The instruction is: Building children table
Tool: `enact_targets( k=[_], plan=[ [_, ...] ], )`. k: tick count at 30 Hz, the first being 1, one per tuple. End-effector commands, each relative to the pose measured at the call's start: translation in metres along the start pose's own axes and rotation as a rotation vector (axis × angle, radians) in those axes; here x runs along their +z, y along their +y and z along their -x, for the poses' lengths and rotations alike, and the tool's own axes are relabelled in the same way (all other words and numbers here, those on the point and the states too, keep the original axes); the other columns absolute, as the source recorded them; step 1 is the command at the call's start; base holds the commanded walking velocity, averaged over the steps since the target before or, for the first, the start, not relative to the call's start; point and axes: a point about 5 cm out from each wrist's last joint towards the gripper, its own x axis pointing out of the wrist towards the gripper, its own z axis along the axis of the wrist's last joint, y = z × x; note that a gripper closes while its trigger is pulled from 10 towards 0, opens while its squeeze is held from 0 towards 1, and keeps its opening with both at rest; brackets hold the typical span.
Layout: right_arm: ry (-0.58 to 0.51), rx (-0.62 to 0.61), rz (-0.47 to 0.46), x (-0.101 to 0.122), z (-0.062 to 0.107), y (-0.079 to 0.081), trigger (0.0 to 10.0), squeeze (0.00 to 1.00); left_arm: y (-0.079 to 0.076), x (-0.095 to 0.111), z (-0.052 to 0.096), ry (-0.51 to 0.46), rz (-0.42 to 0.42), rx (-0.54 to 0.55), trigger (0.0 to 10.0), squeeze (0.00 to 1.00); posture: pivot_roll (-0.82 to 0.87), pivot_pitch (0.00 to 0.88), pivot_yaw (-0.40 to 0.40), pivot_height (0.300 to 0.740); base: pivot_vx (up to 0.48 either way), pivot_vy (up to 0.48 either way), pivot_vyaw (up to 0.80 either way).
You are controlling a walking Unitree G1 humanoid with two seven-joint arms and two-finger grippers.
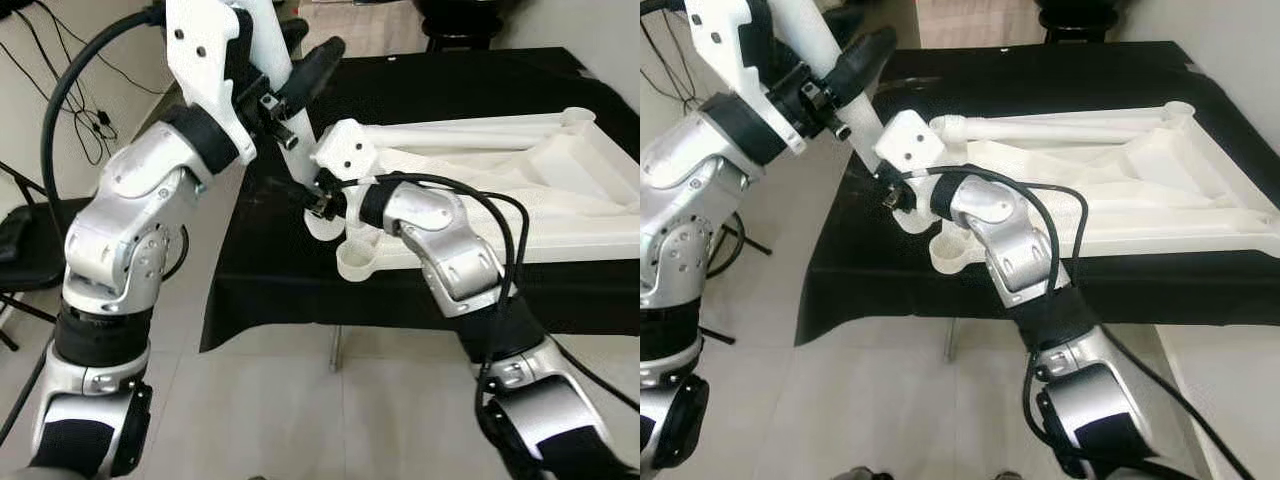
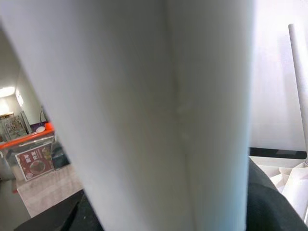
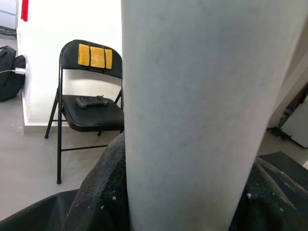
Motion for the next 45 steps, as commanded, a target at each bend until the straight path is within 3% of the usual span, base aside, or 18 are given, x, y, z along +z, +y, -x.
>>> enact_targets(
  k=[1,8,9,10,11,13,16,17,18,19,24,31,32,34,45],
  plan=[
    [-0.017,0.091,0.079,0.006,-0.006,0.018,10.0,0.00,0.021,0.000,0.006,0.025,-0.036,0.132,0.0,0.00,-0.02,0.093,0.061,0.740,0.000,0.000,0.00],
    [-0.017,0.089,0.037,0.005,-0.007,0.019,10.0,0.00,0.019,0.005,0.006,-0.022,0.025,0.100,0.0,0.00,-0.02,0.097,0.059,0.740,0.000,0.000,0.00],
    [-0.022,0.110,-0.017,0.004,-0.008,0.020,10.0,1.00,0.016,0.007,0.006,-0.034,0.062,0.058,0.0,0.00,-0.02,0.097,0.059,0.740,0.000,0.000,0.00],
    [-0.032,0.148,-0.059,0.005,-0.007,0.025,10.0,1.00,0.012,0.008,0.007,-0.039,0.102,-0.008,0.0,0.00,-0.02,0.099,0.056,0.740,0.000,0.000,0.00],
    [-0.032,0.148,-0.059,0.005,-0.007,0.025,10.0,1.00,0.012,0.008,0.007,-0.039,0.102,-0.008,0.0,0.00,-0.02,0.099,0.056,0.740,0.000,0.000,0.00],
    [-0.054,0.195,-0.106,0.006,-0.009,0.031,10.0,1.00,0.000,0.011,0.008,-0.042,0.181,-0.170,0.0,0.00,-0.02,0.099,0.053,0.740,0.000,0.000,0.00],
    [-0.053,0.213,-0.124,0.005,-0.011,0.035,10.0,0.99,-0.004,0.013,0.008,-0.050,0.229,-0.265,0.0,0.00,-0.02,0.101,0.052,0.740,0.000,0.000,0.00],
    [-0.045,0.222,-0.126,0.003,-0.013,0.037,10.0,0.38,-0.005,0.015,0.007,-0.060,0.247,-0.292,0.0,0.00,-0.02,0.100,0.052,0.740,0.000,0.000,0.00],
    [-0.039,0.227,-0.126,0.002,-0.015,0.038,10.0,0.38,-0.006,0.015,0.006,-0.066,0.256,-0.306,0.0,0.00,-0.02,0.100,0.052,0.740,0.000,0.000,0.00],
    [-0.031,0.228,-0.140,0.001,-0.017,0.039,10.0,0.00,-0.006,0.015,0.005,-0.074,0.281,-0.318,0.0,0.00,-0.02,0.098,0.053,0.740,0.000,0.000,0.00],
    [-0.026,0.226,-0.164,-0.001,-0.023,0.044,10.0,0.00,-0.009,0.016,0.003,-0.083,0.328,-0.362,0.0,0.00,-0.01,0.101,0.055,0.740,0.000,0.000,0.00],
    [-0.026,0.226,-0.171,-0.001,-0.027,0.048,10.0,0.00,-0.008,0.014,0.000,-0.067,0.332,-0.400,0.0,0.00,-0.01,0.101,0.057,0.740,0.000,0.000,0.00],
    [-0.026,0.217,-0.176,-0.002,-0.027,0.047,0.5,0.00,-0.007,0.014,-0.001,-0.067,0.336,-0.403,0.0,0.00,-0.01,0.104,0.056,0.740,0.000,0.000,0.00],
    [-0.029,0.211,-0.181,-0.002,-0.027,0.046,0.0,0.00,-0.006,0.013,-0.001,-0.067,0.342,-0.409,0.0,0.00,-0.01,0.103,0.057,0.740,0.000,0.000,0.00],
    [-0.029,0.197,-0.170,-0.002,-0.026,0.043,0.0,0.00,-0.005,0.013,-0.006,-0.082,0.357,-0.410,0.0,0.00,-0.02,0.089,0.062,0.740,0.000,0.000,0.00]
  ],
)
